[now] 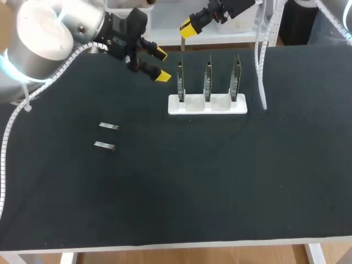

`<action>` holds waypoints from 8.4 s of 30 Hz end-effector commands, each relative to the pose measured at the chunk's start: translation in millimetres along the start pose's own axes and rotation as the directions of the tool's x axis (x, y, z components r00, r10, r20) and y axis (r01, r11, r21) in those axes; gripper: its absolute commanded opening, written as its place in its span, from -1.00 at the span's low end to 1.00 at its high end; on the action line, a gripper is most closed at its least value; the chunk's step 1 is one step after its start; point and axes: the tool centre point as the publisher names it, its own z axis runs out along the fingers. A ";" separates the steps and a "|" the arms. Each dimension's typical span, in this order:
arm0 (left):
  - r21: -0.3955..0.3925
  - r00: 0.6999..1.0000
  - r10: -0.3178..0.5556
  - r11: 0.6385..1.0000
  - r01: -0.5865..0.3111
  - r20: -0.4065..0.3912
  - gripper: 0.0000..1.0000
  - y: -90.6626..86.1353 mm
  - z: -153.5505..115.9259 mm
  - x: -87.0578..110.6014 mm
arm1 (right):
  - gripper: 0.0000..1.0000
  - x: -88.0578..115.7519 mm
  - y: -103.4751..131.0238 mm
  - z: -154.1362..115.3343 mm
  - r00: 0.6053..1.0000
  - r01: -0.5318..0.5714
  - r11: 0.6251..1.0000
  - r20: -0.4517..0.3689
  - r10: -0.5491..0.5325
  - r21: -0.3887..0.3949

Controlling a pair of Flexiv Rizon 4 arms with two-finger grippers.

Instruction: Pick up the optical module with the left hand, and insert it into the network port with the right hand.

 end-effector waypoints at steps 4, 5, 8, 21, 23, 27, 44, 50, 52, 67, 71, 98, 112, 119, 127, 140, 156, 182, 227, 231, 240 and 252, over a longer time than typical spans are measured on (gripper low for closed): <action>0.009 1.000 -0.008 1.000 0.008 -0.028 1.00 7.8 3.2 2.8 | -1.00 -0.8 -6.6 -1.7 1.000 -0.003 0.970 -0.002 0.002 -0.244; 0.009 1.000 -0.008 1.000 0.008 -0.029 1.00 7.8 3.3 2.8 | -1.00 -0.8 -6.3 -1.6 1.000 -0.002 0.970 -0.002 0.002 -0.244; 0.007 1.000 -0.008 1.000 0.008 -0.031 1.00 8.0 3.9 3.2 | -1.00 -0.5 -6.1 -1.8 1.000 -0.003 0.970 -0.001 0.003 -0.242; 0.004 1.000 -0.002 1.000 0.002 -0.031 1.00 11.3 6.5 2.1 | -1.00 1.4 -5.6 -2.7 1.000 -0.007 0.971 0.000 0.007 -0.241; 0.004 1.000 -0.001 1.000 0.001 -0.029 1.00 11.7 7.4 1.6 | -1.00 1.7 -5.6 -3.0 1.000 -0.008 0.971 0.000 0.008 -0.240; 0.002 1.000 0.000 1.000 0.000 -0.027 1.00 12.3 8.7 1.5 | -1.00 2.1 -5.7 -3.5 1.000 -0.008 0.971 0.000 0.009 -0.239; 0.006 0.999 0.007 1.000 -0.007 -0.033 1.00 12.9 9.2 0.7 | -1.00 0.7 7.3 -1.8 1.000 0.010 0.990 -0.014 -0.012 -0.143; 0.006 0.999 0.007 1.000 -0.007 -0.033 1.00 12.9 9.2 0.7 | -1.00 1.9 12.2 2.4 1.000 0.001 0.998 -0.013 -0.001 -0.061; 0.006 0.999 0.007 1.000 -0.007 -0.033 1.00 12.9 9.2 0.7 | -1.00 3.8 11.9 2.5 1.000 -0.012 0.999 -0.010 0.012 -0.045; 0.006 0.999 0.007 1.000 -0.007 -0.033 1.00 12.9 9.2 0.7 | -1.00 9.1 11.0 2.0 0.998 -0.061 0.997 0.004 0.061 0.042; 0.006 0.999 0.007 1.000 -0.007 -0.033 1.00 12.9 9.2 0.7 | -1.00 10.5 11.4 3.1 0.998 -0.067 0.997 0.005 0.066 0.045; 0.006 0.999 0.007 1.000 -0.007 -0.033 1.00 12.9 9.2 0.7 | -1.00 18.1 10.0 19.8 0.997 -0.080 0.996 -0.002 0.080 0.047; 0.006 0.999 0.007 1.000 -0.007 -0.033 1.00 12.9 9.2 0.7 | -1.00 20.4 1.1 23.9 0.998 -0.061 0.998 -0.003 0.061 0.013; 0.006 0.999 0.007 1.000 -0.007 -0.033 1.00 12.9 9.2 0.7 | -1.00 24.2 -3.5 22.5 0.998 -0.058 0.998 -0.015 0.058 -0.010; 0.006 0.999 0.007 1.000 -0.007 -0.033 1.00 12.9 9.2 0.7 | -1.00 24.2 -9.4 22.0 0.998 -0.048 0.998 -0.028 0.047 -0.031; 0.006 0.999 0.007 1.000 -0.007 -0.033 1.00 12.9 9.2 0.7 | -1.00 25.1 -15.1 25.3 0.998 -0.058 0.997 -0.030 0.056 -0.047; 0.006 0.999 0.007 1.000 -0.007 -0.033 1.00 12.9 9.2 0.7 | -1.00 28.3 -13.4 27.3 0.997 -0.075 0.996 -0.034 0.074 -0.048; 0.006 0.999 0.007 1.000 -0.007 -0.033 1.00 12.9 9.2 0.7 | -1.00 27.2 -15.0 31.9 0.997 -0.069 0.996 -0.042 0.067 -0.055; 0.006 0.999 0.007 1.000 -0.007 -0.033 1.00 12.9 9.2 0.7 | -1.00 31.6 -9.3 35.8 0.998 -0.004 0.997 -0.066 -0.001 -0.080; 0.006 0.999 0.007 1.000 -0.007 -0.033 1.00 12.9 9.2 0.7 | -1.00 33.2 -8.2 37.1 0.996 0.014 0.997 -0.087 -0.021 -0.076; 0.006 0.999 0.007 1.000 -0.007 -0.033 1.00 12.9 9.2 0.7 | -1.00 33.2 -9.7 37.5 0.995 0.032 0.998 -0.090 -0.037 -0.058; 0.006 0.999 0.007 1.000 -0.007 -0.033 1.00 12.9 9.2 0.7 | -1.00 34.3 -13.1 37.3 0.996 0.024 0.998 -0.089 -0.028 -0.050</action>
